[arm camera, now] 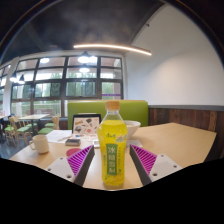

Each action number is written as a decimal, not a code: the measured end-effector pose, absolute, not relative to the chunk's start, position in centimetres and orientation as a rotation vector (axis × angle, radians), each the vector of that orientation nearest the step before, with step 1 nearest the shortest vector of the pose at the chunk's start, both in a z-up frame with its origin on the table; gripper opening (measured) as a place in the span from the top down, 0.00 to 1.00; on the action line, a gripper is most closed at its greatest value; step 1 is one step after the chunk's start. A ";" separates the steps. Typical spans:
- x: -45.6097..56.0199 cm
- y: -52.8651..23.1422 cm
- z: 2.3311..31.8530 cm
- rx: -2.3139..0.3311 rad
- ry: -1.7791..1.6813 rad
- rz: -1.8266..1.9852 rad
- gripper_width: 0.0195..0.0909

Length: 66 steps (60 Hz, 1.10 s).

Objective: Pour water

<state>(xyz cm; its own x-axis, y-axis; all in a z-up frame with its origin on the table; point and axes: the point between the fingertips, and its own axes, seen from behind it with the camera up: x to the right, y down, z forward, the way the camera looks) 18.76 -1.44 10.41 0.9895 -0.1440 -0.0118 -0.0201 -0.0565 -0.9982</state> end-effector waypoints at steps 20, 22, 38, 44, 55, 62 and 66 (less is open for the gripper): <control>20.5 3.0 10.4 -1.630 0.138 -0.249 0.81; 20.7 3.2 10.4 -1.635 0.137 -0.255 0.85; 14.5 6.8 17.0 -1.592 -0.112 -0.462 0.86; 9.1 9.1 22.1 -1.508 -0.388 -0.673 0.86; -0.8 13.6 21.4 -1.237 -1.039 -1.205 0.86; -4.6 14.2 19.8 -0.942 -1.395 -1.537 0.86; -5.0 16.0 18.6 -0.793 -1.527 -1.657 0.86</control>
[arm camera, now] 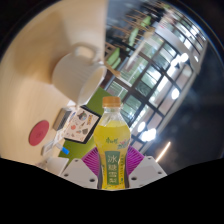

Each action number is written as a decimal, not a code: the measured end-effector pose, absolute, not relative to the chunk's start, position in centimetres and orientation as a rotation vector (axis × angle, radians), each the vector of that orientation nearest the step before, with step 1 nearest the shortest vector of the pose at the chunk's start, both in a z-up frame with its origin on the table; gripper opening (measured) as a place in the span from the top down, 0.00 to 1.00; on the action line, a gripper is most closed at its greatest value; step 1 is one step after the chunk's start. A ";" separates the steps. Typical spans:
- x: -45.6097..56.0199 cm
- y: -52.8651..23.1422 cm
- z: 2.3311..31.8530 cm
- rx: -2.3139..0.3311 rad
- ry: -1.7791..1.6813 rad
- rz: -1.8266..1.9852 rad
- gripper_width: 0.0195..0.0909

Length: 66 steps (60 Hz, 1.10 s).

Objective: Pour water

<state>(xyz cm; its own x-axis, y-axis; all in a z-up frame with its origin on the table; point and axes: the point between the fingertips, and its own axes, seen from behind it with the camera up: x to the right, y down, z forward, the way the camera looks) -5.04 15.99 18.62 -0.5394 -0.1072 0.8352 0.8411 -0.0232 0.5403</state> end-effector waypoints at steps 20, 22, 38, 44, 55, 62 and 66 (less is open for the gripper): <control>-4.2 17.1 17.1 -0.731 -1.654 -1.725 0.86; -4.1 17.4 17.5 -0.747 -1.625 -1.705 0.86; 0.2 18.0 22.9 -1.353 -0.694 -0.799 0.86; 1.0 18.4 20.0 -1.467 -0.267 -0.249 0.85; 2.5 19.1 15.0 -1.562 -0.004 0.134 0.86; 3.8 20.1 11.9 -1.593 0.010 0.176 0.86; 3.8 20.8 9.6 -1.621 -0.023 0.163 0.83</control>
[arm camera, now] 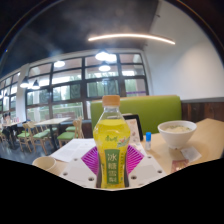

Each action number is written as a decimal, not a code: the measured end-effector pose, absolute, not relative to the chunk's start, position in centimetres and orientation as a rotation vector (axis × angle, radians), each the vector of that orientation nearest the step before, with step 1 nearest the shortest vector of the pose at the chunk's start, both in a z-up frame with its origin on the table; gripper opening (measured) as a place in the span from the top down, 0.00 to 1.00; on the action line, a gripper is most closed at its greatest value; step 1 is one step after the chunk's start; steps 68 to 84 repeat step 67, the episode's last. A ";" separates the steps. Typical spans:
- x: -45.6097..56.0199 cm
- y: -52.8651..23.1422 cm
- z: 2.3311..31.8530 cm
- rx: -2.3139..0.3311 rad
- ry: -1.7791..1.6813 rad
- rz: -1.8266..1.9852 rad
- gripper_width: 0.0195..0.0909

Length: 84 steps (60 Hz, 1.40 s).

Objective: Pour water

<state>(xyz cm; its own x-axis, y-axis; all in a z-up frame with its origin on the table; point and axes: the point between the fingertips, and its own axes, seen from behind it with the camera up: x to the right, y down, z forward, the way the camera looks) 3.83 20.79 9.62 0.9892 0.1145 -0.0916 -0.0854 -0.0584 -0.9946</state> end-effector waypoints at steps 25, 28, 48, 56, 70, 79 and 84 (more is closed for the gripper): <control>3.0 19.6 9.3 -1.669 -0.091 0.150 0.17; 2.7 18.3 9.7 -1.658 -0.091 0.170 0.13; 2.3 2.9 14.1 -1.633 -0.133 0.076 0.12; 0.5 -3.3 13.5 -1.647 -0.130 0.113 0.12; -2.9 -9.8 11.2 -1.681 -0.124 0.220 0.12; -2.9 -9.8 11.2 -1.681 -0.124 0.220 0.12; -2.9 -9.8 11.2 -1.681 -0.124 0.220 0.12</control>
